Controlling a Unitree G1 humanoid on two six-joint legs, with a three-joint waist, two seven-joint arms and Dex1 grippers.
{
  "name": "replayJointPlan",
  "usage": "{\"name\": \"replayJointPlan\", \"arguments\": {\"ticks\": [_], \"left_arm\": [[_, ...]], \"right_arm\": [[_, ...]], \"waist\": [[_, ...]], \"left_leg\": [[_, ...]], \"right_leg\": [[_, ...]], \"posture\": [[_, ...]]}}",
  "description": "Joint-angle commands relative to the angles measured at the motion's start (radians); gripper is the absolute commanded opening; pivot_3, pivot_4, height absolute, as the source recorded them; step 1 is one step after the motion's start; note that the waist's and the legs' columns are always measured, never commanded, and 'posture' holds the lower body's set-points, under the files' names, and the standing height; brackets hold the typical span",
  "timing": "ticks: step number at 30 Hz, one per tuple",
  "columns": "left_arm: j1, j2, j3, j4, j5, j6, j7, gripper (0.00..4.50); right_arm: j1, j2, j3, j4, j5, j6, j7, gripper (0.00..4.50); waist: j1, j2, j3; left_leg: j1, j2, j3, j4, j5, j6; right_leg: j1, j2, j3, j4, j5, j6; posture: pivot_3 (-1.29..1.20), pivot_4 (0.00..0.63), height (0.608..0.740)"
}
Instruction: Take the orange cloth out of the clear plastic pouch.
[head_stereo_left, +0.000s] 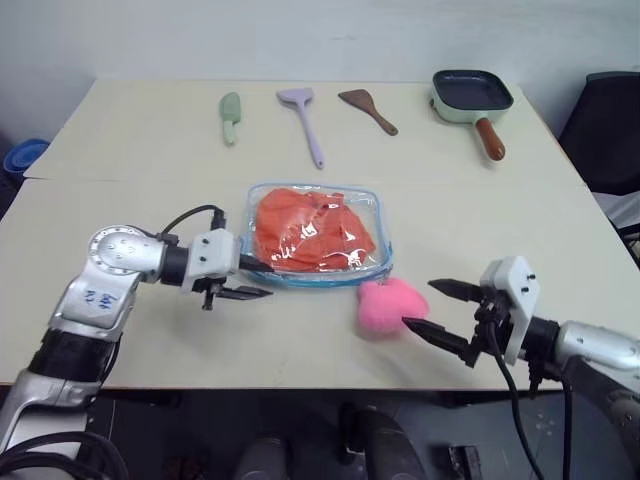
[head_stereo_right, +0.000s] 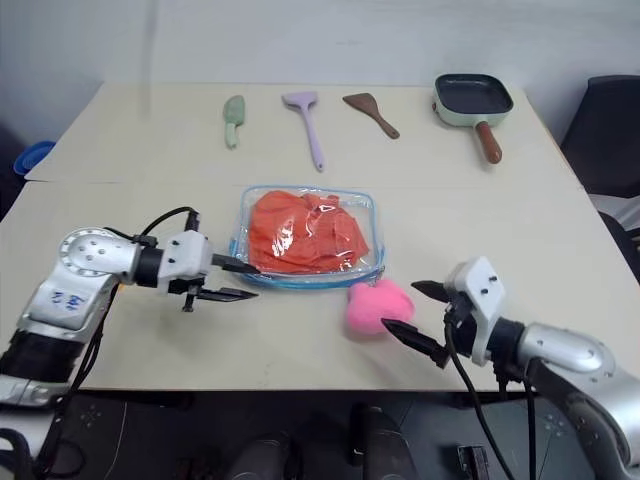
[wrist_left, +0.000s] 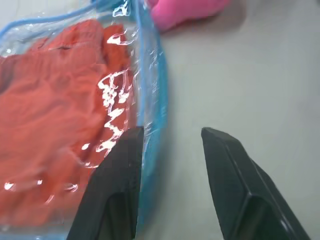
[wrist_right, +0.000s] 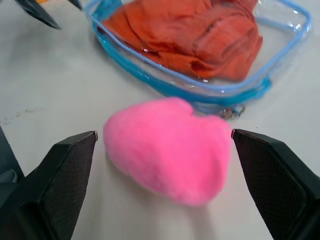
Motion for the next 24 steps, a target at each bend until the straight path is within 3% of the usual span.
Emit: {"name": "replayJointPlan", "arguments": {"ticks": [1, 6, 7, 9, 17, 21, 24], "left_arm": [[0.004, 0.040, 0.072, -0.143, -0.181, 0.205, -0.021, 1.91], [-0.018, 0.016, 0.054, -0.166, -0.160, 0.227, 0.012, 1.91], [-0.020, 0.013, 0.049, -0.167, -0.152, 0.224, 0.012, 1.94], [-0.027, 0.006, 0.042, -0.165, -0.140, 0.216, 0.016, 1.95], [-0.074, -0.024, 0.042, -0.150, -0.131, 0.231, 0.044, 1.95], [-0.076, -0.043, 0.014, -0.147, -0.108, 0.207, 0.038, 1.95], [-0.085, -0.070, -0.037, -0.124, -0.052, 0.160, 0.034, 1.95]], "right_arm": [[0.008, 0.071, 0.036, -0.010, -0.005, -0.014, -0.067, 4.50], [-0.022, 0.136, 0.173, 0.073, -0.102, -0.060, -0.085, 4.50], [-0.030, 0.141, 0.191, 0.089, -0.116, -0.066, -0.082, 4.31], [-0.040, 0.139, 0.221, 0.114, -0.140, -0.081, -0.064, 3.87], [-0.034, 0.103, 0.293, 0.101, -0.165, -0.122, 0.049, 1.18], [-0.105, 0.113, 0.371, 0.128, -0.194, -0.112, 0.072, 0.01], [-0.160, 0.127, 0.415, 0.190, -0.225, -0.104, 0.072, 0.01]], "waist": [[0.000, 0.000, 0.000], [0.001, 0.000, 0.000], [0.001, 0.000, 0.000], [0.000, 0.000, 0.000], [-0.002, 0.000, 0.000], [-0.006, 0.000, 0.000], [-0.005, 0.000, 0.000]], "left_leg": [[0.000, 0.000, 0.000, 0.000, 0.000, 0.000], [0.000, -0.001, 0.001, 0.000, 0.000, 0.000], [0.000, -0.001, 0.001, 0.000, 0.000, 0.000], [0.000, -0.001, 0.001, 0.000, 0.000, 0.000], [0.000, -0.001, 0.002, -0.001, 0.000, 0.000], [0.000, -0.001, 0.002, -0.001, 0.000, -0.001], [0.000, -0.001, 0.002, 0.000, 0.000, -0.001]], "right_leg": [[0.000, 0.000, 0.000, -0.002, 0.000, 0.000], [0.004, 0.001, 0.002, -0.003, 0.000, 0.000], [0.003, 0.001, 0.002, -0.003, 0.000, 0.000], [0.002, 0.001, 0.002, -0.003, 0.000, 0.000], [0.002, 0.002, 0.003, -0.003, 0.000, 0.000], [0.002, 0.002, 0.003, -0.003, 0.000, 0.000], [0.002, 0.002, 0.003, -0.003, 0.000, 0.000]], "posture": [[0.00, 0.150, 0.740], [0.00, 0.150, 0.740], [0.00, 0.150, 0.740], [0.00, 0.150, 0.740], [0.00, 0.150, 0.740], [0.00, 0.150, 0.740], [0.00, 0.150, 0.740]]}}
